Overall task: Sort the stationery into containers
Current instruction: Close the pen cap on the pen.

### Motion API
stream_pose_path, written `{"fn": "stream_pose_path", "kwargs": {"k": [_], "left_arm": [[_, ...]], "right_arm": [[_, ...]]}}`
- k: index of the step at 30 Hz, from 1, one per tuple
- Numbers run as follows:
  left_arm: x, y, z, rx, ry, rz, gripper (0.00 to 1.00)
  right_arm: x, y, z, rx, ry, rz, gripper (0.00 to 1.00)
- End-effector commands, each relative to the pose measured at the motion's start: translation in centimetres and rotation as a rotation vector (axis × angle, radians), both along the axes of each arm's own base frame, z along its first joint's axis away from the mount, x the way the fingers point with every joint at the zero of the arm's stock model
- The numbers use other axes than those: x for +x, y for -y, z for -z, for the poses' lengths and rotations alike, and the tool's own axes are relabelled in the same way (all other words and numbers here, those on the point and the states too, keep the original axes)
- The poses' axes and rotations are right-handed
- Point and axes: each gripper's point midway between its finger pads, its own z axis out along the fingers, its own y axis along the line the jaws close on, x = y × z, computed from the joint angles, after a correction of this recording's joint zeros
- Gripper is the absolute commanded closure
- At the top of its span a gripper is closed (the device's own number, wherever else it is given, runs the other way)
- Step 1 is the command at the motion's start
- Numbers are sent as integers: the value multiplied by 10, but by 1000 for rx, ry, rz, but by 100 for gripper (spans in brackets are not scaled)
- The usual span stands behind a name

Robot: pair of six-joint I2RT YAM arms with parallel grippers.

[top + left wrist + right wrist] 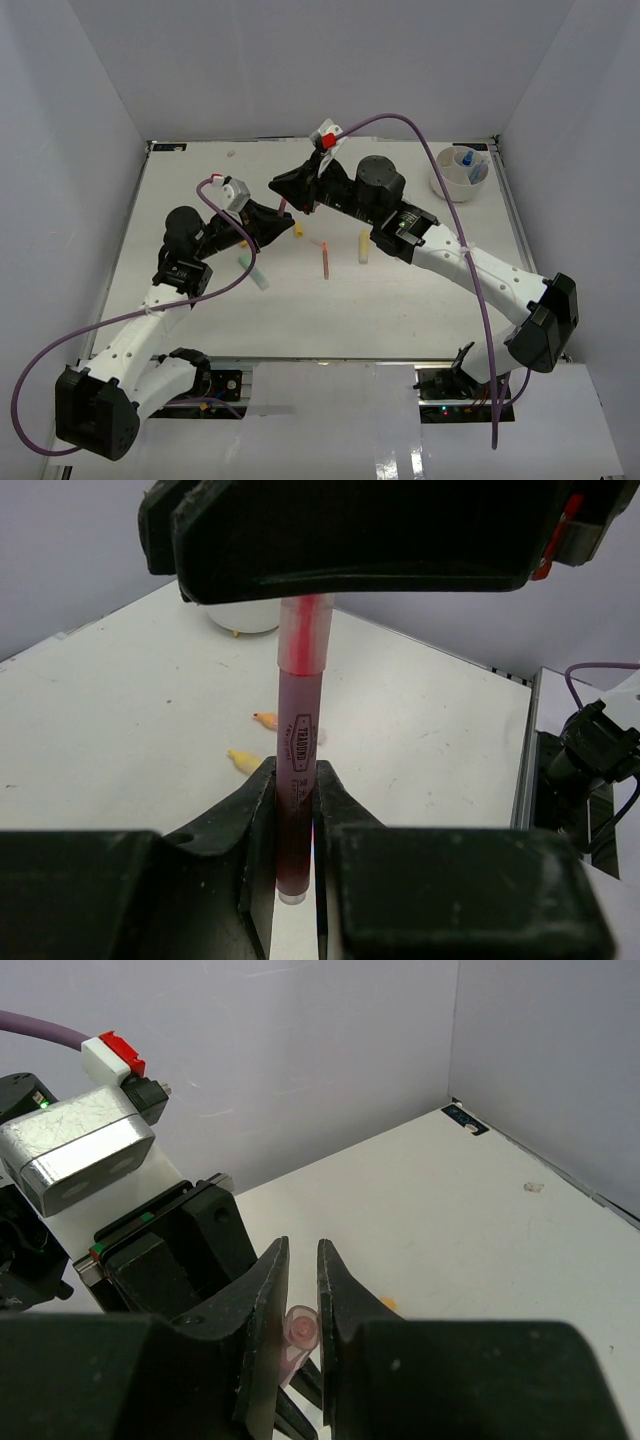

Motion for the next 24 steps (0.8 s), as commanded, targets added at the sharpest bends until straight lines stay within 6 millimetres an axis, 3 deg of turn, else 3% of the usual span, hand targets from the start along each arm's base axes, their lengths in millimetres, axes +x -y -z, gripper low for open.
{"fn": "stream_pose_path", "kwargs": {"k": [1, 8, 15, 24], "left_arm": [[-2, -23, -133, -177, 378, -134, 100], [4, -24, -135, -169, 383, -155, 100], [10, -31, -150, -202, 401, -210, 100], [1, -33, -173, -244, 447, -198, 100]], "right_arm": [[-53, 2, 159, -444, -292, -187, 92], [-57, 4, 167, -504, -315, -215, 92], [-65, 7, 186, -551, -360, -252, 92], [-71, 17, 204, -604, -380, -263, 92]]}}
